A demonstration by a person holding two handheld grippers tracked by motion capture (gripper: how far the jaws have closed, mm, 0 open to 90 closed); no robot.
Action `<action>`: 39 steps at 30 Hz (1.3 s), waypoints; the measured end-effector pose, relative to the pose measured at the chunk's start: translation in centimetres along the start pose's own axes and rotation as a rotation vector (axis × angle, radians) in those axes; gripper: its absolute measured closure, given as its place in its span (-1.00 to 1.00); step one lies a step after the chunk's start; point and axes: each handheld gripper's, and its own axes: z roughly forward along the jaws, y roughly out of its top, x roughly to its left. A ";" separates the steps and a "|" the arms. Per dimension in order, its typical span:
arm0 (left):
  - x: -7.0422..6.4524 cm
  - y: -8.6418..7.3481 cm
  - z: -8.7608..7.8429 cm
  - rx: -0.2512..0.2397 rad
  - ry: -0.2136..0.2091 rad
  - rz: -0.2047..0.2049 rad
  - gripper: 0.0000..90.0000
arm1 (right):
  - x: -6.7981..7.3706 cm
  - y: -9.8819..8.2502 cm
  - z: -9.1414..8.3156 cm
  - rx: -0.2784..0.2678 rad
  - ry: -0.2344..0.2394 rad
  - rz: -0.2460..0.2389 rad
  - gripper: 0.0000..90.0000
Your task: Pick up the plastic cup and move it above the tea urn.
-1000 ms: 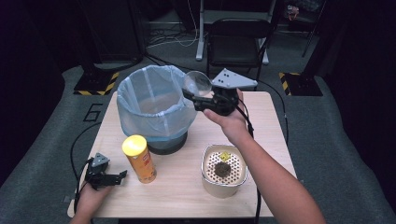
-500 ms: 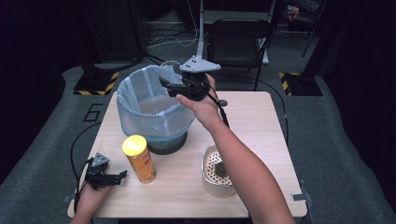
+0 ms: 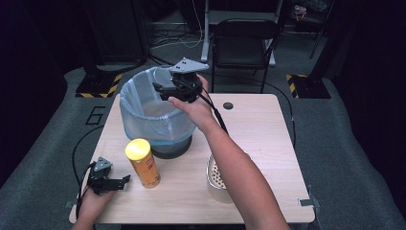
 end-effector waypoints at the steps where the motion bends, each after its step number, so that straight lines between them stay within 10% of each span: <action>1: 0.0 0.0 0.0 -0.003 0.001 -0.001 -0.91 | 0.0 -0.3 0.3 0.019 -0.008 0.000 -0.65; 33: -0.1 0.1 -0.1 -0.018 0.014 -0.034 -0.82 | -1.4 -2.3 -6.7 0.018 0.019 0.015 -0.41; 39: -0.4 0.3 -0.3 -0.001 -0.015 -0.056 -0.87 | -1.9 -4.0 -9.9 0.022 -0.084 0.001 -0.40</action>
